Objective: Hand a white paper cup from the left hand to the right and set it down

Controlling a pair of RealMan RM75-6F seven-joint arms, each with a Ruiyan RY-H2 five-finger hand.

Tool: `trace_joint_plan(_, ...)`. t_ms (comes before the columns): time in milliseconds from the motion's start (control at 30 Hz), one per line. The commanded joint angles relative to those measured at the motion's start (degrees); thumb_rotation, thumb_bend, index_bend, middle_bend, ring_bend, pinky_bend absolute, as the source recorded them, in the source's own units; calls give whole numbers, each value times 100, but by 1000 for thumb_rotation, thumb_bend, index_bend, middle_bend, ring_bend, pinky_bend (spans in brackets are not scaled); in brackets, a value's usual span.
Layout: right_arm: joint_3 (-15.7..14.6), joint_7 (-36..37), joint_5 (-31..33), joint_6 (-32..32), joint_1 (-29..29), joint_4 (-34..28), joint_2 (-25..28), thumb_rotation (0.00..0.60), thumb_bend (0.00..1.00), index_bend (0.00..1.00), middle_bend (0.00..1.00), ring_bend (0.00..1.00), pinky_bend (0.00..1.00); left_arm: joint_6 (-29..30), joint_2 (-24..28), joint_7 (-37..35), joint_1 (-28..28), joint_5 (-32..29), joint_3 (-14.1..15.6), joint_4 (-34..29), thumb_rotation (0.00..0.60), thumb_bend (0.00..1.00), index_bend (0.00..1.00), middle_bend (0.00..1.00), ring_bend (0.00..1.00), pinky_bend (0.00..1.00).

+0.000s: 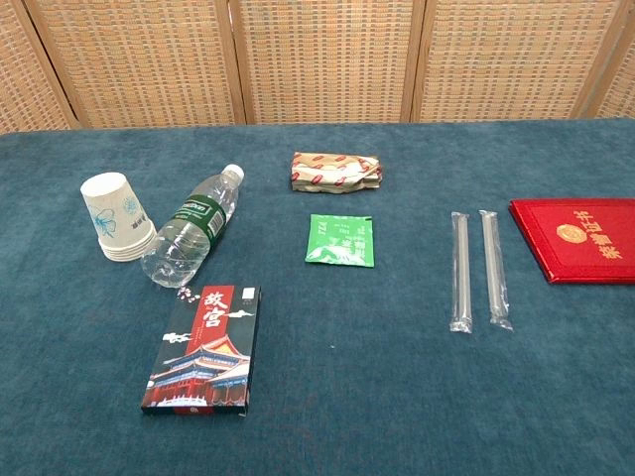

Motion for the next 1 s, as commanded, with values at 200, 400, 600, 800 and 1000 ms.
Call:
trace_joint_plan(200,7,16,20,-8,5,16,-3,600,0,0,0,0,0,-83,-18,5,-29,-63,-11,30,600,203,0,0,0,0)
trace_joint_plan(400,47,44,44,-25,38,-1,15,600,0,0,0,0,0,-821,-83,-207,-644,-254,-375,489,600,203,0,0,0,3)
trace_joint_plan(600,72,18,140,-135,87,5,0,600,0,0,0,0,0,-2128,-261,-382,-1589,-614,-722,1212,600,203,0,0,0,82)
trace_joint_plan(800,128,-60,341,-318,163,41,-49,600,0,0,0,0,0,-3543,-873,-592,-2544,-689,-674,2404,600,204,0,0,33,167)
trace_joint_plan(1000,187,-42,627,-590,268,173,-119,600,0,0,0,0,0,-3750,-1703,-1392,-3018,-285,-555,3636,600,203,5,74,198,305)
